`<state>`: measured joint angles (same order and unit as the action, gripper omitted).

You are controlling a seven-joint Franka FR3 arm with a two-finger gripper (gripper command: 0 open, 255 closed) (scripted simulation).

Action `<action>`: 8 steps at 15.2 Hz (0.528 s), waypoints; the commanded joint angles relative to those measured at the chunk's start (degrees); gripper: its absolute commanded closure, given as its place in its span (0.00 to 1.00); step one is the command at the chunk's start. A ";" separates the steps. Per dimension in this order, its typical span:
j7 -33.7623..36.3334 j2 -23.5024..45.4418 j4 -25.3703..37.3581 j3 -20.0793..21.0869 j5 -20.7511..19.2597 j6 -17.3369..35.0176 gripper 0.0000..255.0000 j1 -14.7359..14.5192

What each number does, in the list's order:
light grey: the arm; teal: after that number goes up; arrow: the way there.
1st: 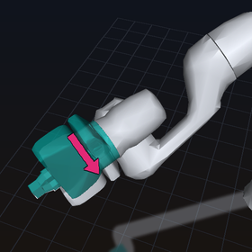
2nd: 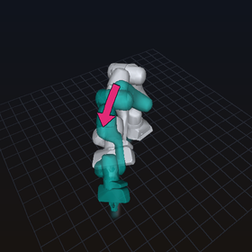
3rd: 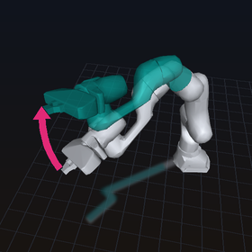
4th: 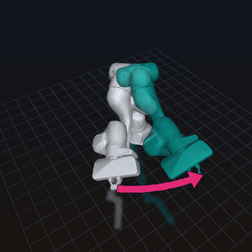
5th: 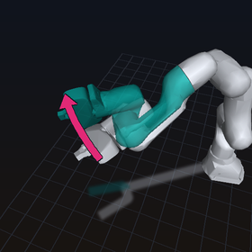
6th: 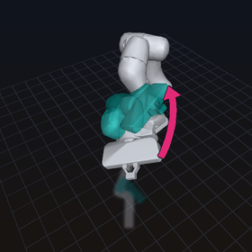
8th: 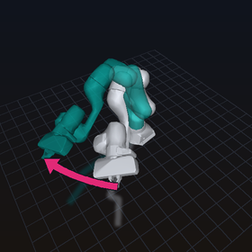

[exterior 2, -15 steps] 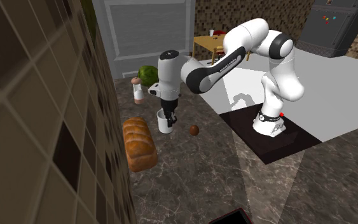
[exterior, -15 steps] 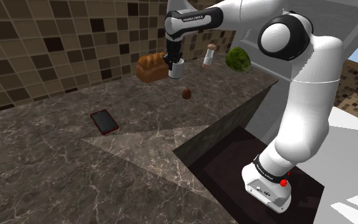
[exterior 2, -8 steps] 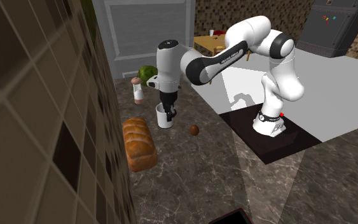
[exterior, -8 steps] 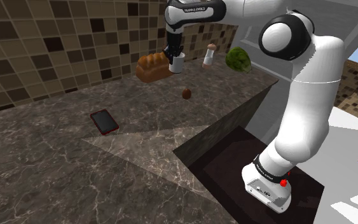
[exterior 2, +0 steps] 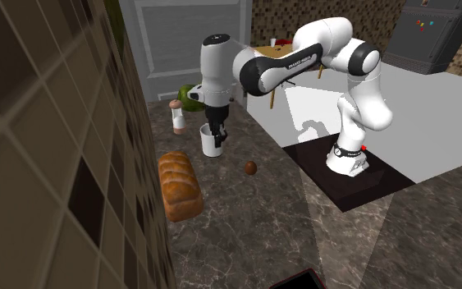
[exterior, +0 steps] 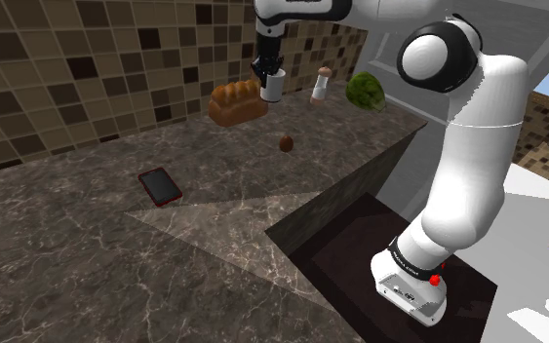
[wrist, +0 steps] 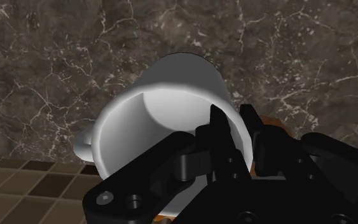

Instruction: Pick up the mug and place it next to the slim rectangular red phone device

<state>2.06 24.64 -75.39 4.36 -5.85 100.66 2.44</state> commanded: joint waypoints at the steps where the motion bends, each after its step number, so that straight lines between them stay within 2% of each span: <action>1: -0.06 0.01 1.60 0.02 0.02 -1.60 1.00 -0.08; 4: -0.21 0.31 4.19 0.03 0.02 -3.88 1.00 -0.17; 8: 4.44 -2.01 0.75 1.34 -0.38 -3.12 1.00 -3.39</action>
<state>5.35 23.46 -73.37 5.39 -6.14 97.17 -0.21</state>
